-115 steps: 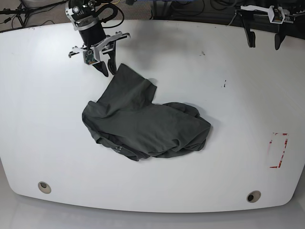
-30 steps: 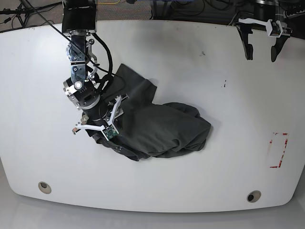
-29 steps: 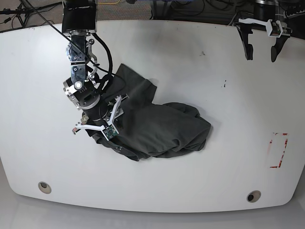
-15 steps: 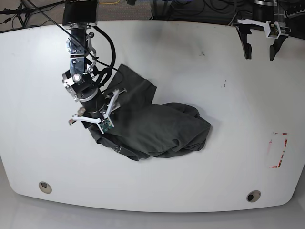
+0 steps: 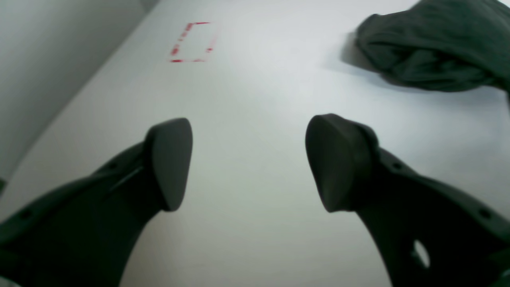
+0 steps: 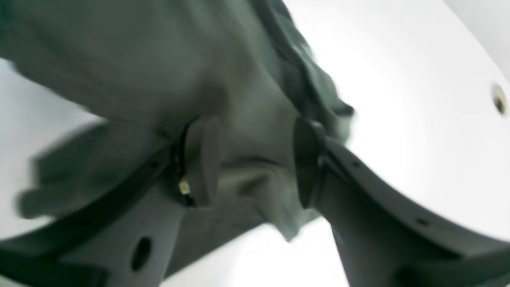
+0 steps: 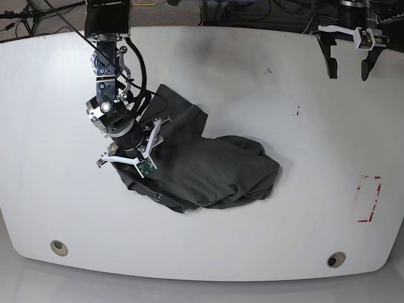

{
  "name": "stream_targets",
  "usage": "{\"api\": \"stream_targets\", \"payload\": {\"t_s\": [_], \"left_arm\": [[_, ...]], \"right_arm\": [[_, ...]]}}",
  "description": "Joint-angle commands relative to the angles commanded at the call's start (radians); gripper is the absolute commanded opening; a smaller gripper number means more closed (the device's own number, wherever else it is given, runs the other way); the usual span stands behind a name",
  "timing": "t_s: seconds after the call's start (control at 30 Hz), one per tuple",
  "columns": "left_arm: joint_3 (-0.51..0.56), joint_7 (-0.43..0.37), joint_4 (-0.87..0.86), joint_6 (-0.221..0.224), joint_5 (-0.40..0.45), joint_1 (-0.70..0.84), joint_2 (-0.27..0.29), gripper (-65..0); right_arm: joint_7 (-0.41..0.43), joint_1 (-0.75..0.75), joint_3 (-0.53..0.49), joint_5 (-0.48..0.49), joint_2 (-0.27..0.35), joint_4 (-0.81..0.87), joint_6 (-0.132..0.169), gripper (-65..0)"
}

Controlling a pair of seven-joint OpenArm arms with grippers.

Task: Fold the T-shirt properly
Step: 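Grasp an edge of the grey T-shirt with the right gripper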

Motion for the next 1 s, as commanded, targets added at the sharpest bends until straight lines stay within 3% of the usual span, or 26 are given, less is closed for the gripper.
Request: {"api": "stream_targets", "payload": {"t_s": [0.47,0.83,1.0], "left_arm": [[0.002,0.003,0.0,-0.002,0.002,-0.006,-0.002,-20.4],[0.002,0.005,0.0,-0.003,0.002,-0.008,-0.005,-20.4],[0.002,0.005,0.0,-0.003,0.002,-0.008,-0.005,-20.4]], "right_arm": [[0.012,0.115,0.071,0.002,0.006,-0.166,0.003,-36.0],[0.137,0.215,0.071,-0.002,0.008,-0.417,0.0,-35.4],[0.181,0.232,0.071,-0.002,0.029,-0.47,-0.002,-29.5]]}}
